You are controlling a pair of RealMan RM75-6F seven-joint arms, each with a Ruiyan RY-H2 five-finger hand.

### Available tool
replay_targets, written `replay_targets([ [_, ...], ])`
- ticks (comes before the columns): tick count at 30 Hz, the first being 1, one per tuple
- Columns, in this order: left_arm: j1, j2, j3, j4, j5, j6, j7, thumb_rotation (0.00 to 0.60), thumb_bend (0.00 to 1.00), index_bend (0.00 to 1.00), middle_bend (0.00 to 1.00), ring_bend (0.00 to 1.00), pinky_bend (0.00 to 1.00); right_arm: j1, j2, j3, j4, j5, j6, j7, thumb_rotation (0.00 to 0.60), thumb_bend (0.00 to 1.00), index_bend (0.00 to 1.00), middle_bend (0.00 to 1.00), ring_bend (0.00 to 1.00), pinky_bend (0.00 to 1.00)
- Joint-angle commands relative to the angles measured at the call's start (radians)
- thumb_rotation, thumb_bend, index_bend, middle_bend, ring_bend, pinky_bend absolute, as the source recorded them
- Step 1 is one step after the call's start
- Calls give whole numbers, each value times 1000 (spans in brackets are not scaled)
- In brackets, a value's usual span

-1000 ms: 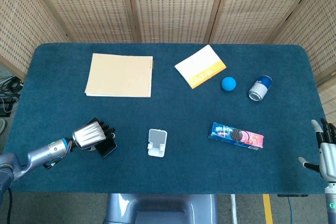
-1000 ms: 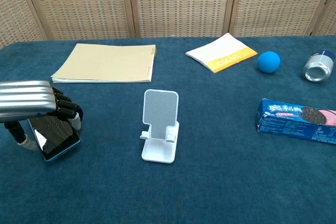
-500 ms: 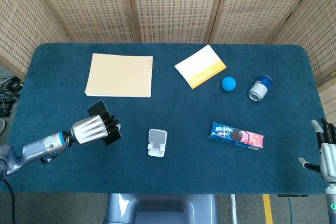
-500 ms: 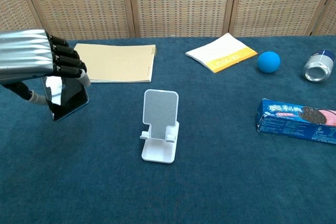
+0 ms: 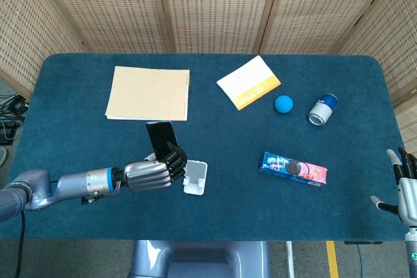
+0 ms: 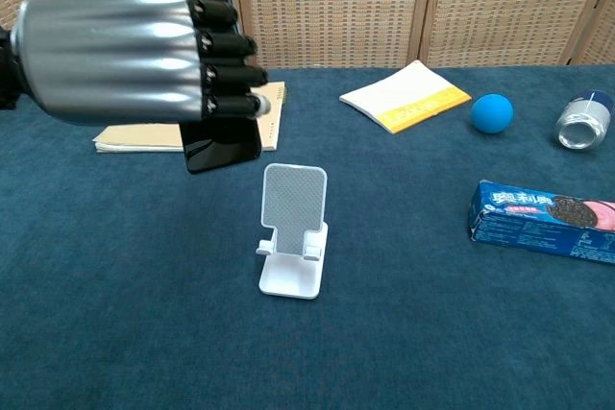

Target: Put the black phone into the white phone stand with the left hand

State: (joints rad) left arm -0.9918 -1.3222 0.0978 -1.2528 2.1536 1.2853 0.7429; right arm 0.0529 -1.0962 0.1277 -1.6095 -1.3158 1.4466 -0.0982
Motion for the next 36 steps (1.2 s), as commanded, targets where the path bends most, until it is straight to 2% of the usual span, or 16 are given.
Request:
replay_targets([
  [1,-54,-24,-45,-84,29,-157,141,600,0,652,566,557,447,-1,2,0,1,-1,0,5,600,0,0,0,0,0],
  [7,-67,-64,-55,-102,28,-250,195,600,0,648,565,557,439,-3,6,-1,4,1,-3,19,600,0,0,0,0,0],
  [18,-68,-90,-72,-123,16,-362,283,600,0,637,552,557,427,-6,18,0,7,0,-5,52,600,0,0,0,0,0],
  [36,-72,-174,-76,-59,19,-411,322,600,0,624,532,557,415,-5,24,4,11,7,-14,70,600,0,0,0,0,0],
])
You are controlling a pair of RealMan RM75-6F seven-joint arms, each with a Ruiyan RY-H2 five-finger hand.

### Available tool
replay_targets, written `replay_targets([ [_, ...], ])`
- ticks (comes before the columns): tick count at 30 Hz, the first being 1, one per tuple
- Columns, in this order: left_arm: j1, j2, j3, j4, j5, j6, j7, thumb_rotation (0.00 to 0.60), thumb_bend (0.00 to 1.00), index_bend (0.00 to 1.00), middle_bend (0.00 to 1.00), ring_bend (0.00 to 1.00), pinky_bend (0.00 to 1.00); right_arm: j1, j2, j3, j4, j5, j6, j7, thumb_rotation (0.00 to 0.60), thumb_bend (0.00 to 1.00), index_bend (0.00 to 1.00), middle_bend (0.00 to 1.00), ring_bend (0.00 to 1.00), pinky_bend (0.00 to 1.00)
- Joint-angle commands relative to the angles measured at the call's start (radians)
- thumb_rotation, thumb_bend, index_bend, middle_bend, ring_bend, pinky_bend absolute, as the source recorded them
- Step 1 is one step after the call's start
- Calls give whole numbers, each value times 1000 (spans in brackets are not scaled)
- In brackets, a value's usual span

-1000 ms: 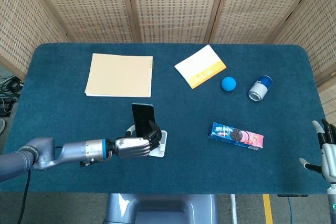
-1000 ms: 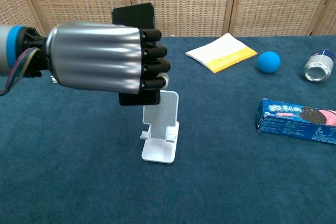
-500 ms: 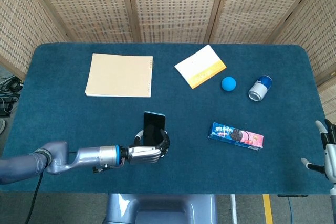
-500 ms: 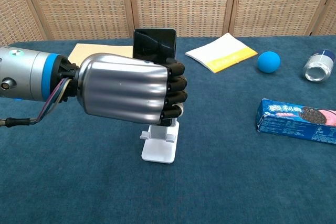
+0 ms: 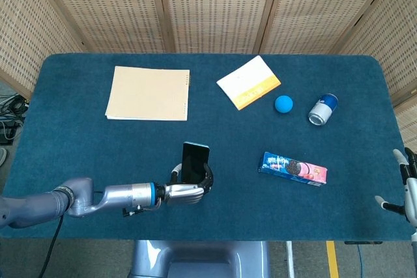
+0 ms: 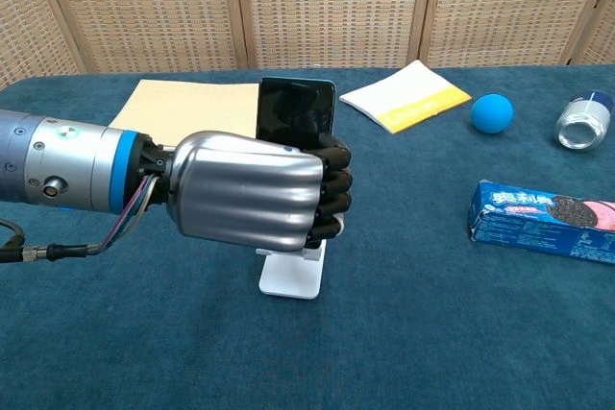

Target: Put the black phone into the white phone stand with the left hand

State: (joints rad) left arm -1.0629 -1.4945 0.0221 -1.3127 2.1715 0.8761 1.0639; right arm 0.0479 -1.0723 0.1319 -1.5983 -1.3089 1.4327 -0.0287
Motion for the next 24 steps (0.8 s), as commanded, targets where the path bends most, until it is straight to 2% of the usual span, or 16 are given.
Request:
replay_targets([
  [1,-2,-4,0,2,2,-4,2,600,0,624,532,557,415,0,1,0,0,1,-1,2,600,0,0,0,0,0],
  [24,22,-51,0,47,-6,12,41,600,0,620,531,557,409,2,6,-1,3,4,-12,16,600,0,0,0,0,0],
])
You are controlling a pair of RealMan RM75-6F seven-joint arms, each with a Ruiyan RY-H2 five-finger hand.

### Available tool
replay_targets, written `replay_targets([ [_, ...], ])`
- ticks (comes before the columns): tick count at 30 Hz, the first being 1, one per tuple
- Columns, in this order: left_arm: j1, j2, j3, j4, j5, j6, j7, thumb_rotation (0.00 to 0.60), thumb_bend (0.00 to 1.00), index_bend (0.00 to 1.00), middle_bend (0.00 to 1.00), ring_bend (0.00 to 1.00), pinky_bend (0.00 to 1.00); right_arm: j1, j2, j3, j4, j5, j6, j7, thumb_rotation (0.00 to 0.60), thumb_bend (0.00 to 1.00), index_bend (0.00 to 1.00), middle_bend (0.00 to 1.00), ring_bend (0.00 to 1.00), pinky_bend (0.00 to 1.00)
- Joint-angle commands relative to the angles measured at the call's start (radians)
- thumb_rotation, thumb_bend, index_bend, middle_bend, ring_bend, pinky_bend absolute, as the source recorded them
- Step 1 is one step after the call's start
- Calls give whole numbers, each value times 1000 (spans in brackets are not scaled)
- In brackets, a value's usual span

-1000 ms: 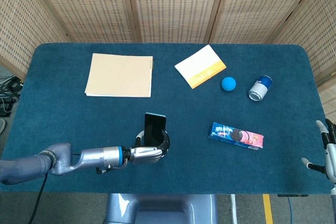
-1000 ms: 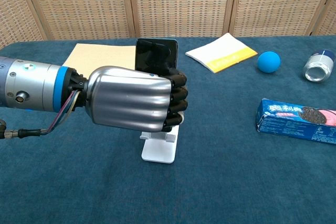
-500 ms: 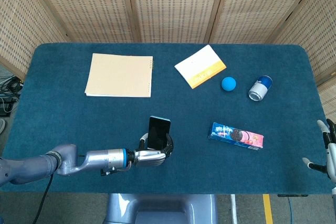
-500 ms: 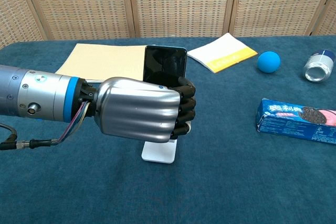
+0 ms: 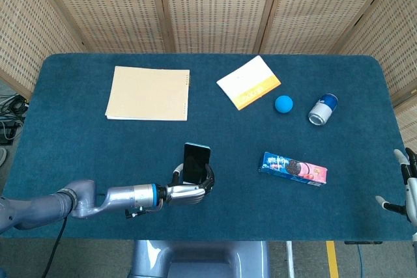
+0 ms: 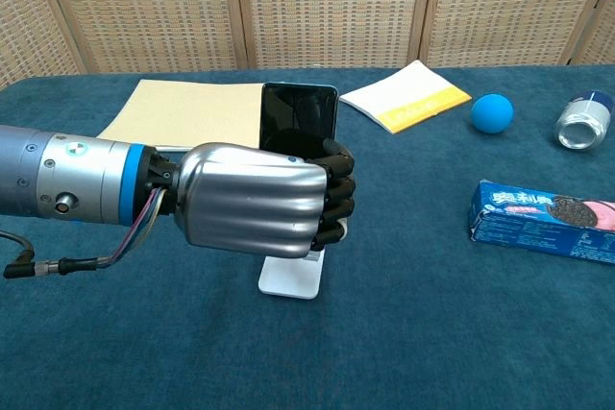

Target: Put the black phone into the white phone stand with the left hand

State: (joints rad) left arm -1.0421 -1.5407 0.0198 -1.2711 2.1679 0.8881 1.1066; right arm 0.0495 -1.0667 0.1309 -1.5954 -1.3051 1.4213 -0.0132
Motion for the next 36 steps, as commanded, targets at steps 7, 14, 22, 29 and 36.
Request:
replay_targets([
  [7,6,-24,8,20,-11,3,-18,600,0,576,493,521,393,0,0,1,1,2,-1,1,600,0,0,0,0,0],
  [14,3,-7,22,19,1,17,-33,600,0,152,35,97,176,-1,1,-1,-1,-2,2,-1,600,0,0,0,0,0],
  [22,23,55,23,-22,12,75,-26,600,0,0,0,0,16,-2,1,-6,-10,-9,6,-11,600,0,0,0,0,0],
  [29,103,178,5,-95,-20,238,-70,600,0,0,0,0,0,-4,3,-12,-20,-19,9,-16,600,0,0,0,0,0],
  [36,296,261,-35,-198,-228,468,-241,600,0,0,0,0,0,-5,6,-16,-34,-27,13,-20,600,0,0,0,0,0],
])
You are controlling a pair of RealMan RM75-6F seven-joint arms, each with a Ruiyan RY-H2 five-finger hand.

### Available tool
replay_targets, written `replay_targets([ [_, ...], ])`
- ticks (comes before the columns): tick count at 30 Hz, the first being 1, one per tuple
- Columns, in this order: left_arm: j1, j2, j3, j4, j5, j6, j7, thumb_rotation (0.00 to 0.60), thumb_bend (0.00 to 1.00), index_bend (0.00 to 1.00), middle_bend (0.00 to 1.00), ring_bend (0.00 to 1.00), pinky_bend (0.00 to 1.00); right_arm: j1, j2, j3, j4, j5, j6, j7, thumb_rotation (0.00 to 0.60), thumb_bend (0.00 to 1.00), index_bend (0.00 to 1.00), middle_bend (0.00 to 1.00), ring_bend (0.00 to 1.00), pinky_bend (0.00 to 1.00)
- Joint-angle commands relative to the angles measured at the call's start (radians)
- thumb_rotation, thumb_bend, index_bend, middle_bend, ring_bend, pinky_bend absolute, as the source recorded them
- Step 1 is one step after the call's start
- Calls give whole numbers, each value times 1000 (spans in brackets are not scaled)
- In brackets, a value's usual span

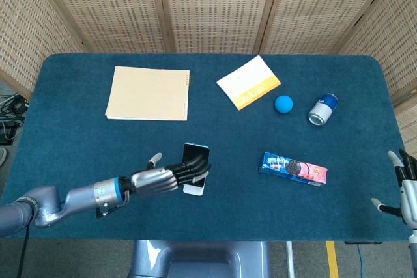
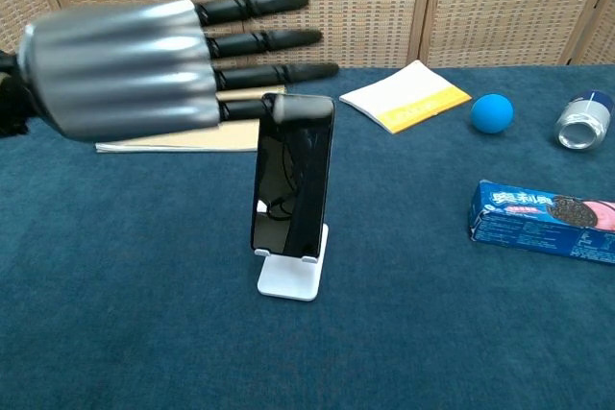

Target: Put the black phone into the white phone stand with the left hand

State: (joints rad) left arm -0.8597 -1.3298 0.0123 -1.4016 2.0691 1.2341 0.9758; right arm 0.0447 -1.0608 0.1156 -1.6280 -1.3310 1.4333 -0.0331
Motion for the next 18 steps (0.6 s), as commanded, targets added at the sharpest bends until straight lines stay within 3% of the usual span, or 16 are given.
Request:
replay_targets([
  [1,146,51,-35,-87,-172,153,-145,600,0,0,0,0,0,-1,1,-1,-3,-3,2,-1,600,0,0,0,0,0],
  [5,319,42,-50,-189,-413,285,-391,600,0,0,0,0,0,-4,2,-2,-7,-6,10,-5,600,0,0,0,0,0],
  [8,408,78,-31,-288,-574,270,-495,600,0,0,0,0,0,-4,0,-2,-4,-4,10,-7,600,0,0,0,0,0],
  [11,452,135,-13,-376,-652,245,-532,600,0,0,0,0,0,-3,-1,-4,-4,-5,8,-10,600,0,0,0,0,0],
  [18,539,221,40,-470,-732,241,-531,600,0,0,0,0,0,0,-6,-6,-9,-14,10,-24,600,0,0,0,0,0],
])
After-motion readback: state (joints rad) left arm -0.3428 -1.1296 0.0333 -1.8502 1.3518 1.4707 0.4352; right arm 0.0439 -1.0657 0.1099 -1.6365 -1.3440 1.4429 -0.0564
